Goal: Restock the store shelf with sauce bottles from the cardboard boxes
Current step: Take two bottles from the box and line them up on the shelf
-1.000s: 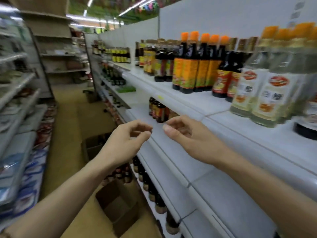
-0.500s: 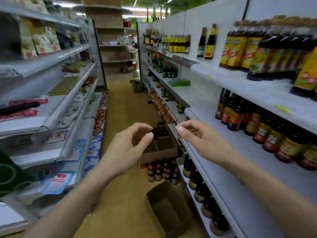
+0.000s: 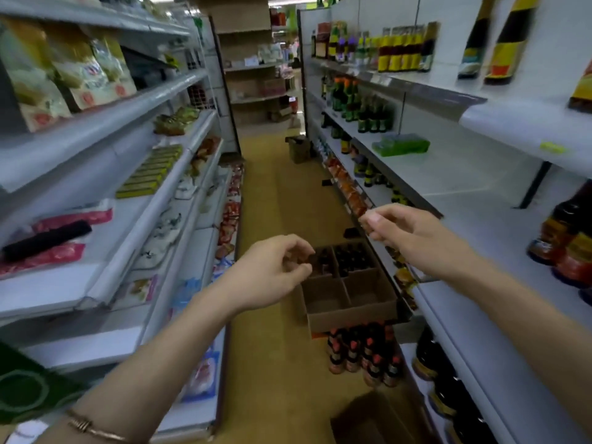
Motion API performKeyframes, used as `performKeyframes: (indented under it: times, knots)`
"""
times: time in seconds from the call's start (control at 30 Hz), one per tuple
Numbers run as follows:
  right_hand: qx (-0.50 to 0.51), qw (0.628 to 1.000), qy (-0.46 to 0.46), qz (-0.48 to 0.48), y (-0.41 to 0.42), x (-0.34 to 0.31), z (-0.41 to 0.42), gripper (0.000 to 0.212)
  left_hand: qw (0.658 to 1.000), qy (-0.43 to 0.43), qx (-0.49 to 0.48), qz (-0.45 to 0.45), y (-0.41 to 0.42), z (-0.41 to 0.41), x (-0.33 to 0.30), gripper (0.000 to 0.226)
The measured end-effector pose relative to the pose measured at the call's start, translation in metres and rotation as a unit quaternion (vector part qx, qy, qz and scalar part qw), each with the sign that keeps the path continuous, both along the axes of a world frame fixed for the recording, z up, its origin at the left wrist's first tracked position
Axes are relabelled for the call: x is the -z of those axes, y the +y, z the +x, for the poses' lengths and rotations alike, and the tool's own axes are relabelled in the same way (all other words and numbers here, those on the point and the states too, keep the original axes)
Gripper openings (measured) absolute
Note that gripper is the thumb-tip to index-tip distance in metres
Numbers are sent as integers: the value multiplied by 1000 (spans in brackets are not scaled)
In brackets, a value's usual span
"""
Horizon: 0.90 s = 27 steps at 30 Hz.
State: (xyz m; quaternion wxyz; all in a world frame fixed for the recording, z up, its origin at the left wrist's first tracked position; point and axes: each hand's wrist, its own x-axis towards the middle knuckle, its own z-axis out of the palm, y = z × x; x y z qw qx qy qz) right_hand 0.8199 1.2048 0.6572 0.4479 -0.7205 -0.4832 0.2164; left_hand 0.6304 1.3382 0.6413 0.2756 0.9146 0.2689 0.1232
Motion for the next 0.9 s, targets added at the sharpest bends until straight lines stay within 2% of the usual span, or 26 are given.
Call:
performKeyframes:
  times: [0.17, 0.27, 0.4, 0.6, 0.77, 0.9]
  knots:
    - [-11, 1000, 1, -7, 69, 8, 45, 37, 998, -43, -36, 4, 73, 43, 5, 21]
    - [-28, 997, -2, -66, 94, 27, 76, 30, 997, -50, -49, -25, 102, 59, 36, 23]
    - [-16, 992, 8, -126, 133, 53, 110, 30, 996, -47, -47, -59, 153, 86, 75, 18]
    - [20, 991, 2, -133, 234, 71, 143, 23, 993, -82, -18, -84, 267, 140, 92, 9]
    - [77, 989, 10, -125, 325, 90, 172, 23, 994, -9, 44, -100, 384, 194, 115, 10]
    - [131, 981, 28, -140, 361, 108, 198, 22, 986, 46, 97, -126, 446, 247, 144, 16]
